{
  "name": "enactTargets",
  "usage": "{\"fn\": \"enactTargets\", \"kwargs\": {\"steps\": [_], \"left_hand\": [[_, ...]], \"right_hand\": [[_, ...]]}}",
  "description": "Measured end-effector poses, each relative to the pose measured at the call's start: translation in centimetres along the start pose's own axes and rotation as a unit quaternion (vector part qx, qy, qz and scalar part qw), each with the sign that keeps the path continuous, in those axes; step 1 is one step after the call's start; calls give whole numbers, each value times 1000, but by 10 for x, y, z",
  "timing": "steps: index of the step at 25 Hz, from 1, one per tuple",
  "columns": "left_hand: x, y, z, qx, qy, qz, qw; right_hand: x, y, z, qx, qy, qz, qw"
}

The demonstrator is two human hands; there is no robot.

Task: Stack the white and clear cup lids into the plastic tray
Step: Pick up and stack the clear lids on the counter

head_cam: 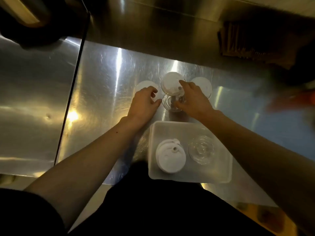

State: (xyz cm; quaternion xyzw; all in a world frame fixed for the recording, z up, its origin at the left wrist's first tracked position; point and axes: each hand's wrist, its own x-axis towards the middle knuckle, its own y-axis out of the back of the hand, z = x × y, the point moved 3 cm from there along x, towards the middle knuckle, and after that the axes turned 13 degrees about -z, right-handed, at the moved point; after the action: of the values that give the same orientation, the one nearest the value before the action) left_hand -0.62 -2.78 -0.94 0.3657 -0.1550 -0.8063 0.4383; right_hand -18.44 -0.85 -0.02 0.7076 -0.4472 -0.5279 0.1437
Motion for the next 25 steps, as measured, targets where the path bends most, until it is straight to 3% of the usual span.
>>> {"fn": "enactTargets", "kwargs": {"steps": [9, 14, 25], "left_hand": [[11, -22, 15, -35, 4, -67, 997], [15, -29, 17, -50, 30, -57, 997], [23, -25, 46, -42, -24, -18, 999]], "right_hand": [[6, -4, 13, 15, -37, -1, 999], [8, -4, 20, 86, -55, 12, 995], [-28, 28, 36, 228, -28, 102, 968]]}}
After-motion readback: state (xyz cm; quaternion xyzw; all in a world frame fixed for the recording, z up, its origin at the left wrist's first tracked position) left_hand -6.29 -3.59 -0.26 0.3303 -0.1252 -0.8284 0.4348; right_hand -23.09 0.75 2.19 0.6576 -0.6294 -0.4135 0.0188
